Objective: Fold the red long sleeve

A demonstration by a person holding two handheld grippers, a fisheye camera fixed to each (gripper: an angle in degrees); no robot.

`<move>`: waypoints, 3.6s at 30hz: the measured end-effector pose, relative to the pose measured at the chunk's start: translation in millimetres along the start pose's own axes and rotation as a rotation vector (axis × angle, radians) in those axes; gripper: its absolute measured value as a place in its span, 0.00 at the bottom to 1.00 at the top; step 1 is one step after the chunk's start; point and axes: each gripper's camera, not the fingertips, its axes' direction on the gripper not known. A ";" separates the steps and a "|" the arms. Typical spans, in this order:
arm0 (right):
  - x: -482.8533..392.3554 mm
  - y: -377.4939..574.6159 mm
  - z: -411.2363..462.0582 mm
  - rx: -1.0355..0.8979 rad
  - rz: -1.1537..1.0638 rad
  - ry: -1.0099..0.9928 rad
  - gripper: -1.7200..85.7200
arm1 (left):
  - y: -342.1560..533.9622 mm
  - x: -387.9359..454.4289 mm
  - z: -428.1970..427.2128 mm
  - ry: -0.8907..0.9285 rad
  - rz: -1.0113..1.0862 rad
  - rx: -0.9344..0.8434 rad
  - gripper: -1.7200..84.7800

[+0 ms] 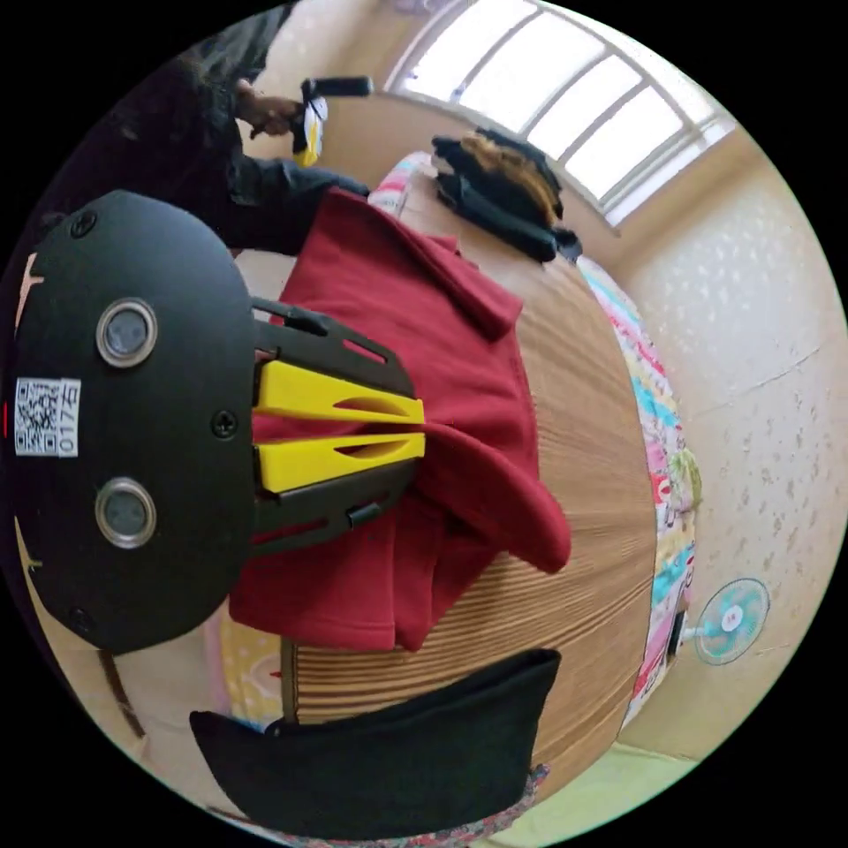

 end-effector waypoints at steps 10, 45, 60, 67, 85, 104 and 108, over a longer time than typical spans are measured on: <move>-11.5 185.2 -120.9 -0.162 -0.103 -0.256 0.04 | -15.4 -12.8 -22.5 -0.037 0.019 0.035 0.01; 39.6 -25.5 -205.4 0.135 0.109 -0.292 0.04 | -110.9 -46.5 -84.1 0.526 0.085 0.322 0.02; -64.9 114.3 -475.3 0.891 -0.361 -0.870 0.03 | 63.2 50.9 -350.5 0.692 0.688 0.834 0.01; -69.6 103.7 -475.6 1.002 -0.271 -0.863 0.03 | 113.1 89.5 -380.3 0.507 0.718 0.983 0.01; 11.5 -129.5 -1.4 0.033 0.028 0.232 0.09 | -187.1 -3.8 -68.0 -0.177 0.232 0.368 0.10; 78.3 55.0 11.2 0.069 0.333 0.213 0.04 | -43.4 -37.1 56.2 -0.138 0.125 0.317 0.02; 159.6 97.6 -51.7 0.354 0.720 -0.080 0.10 | -53.1 -35.4 51.3 -0.130 0.113 0.269 0.01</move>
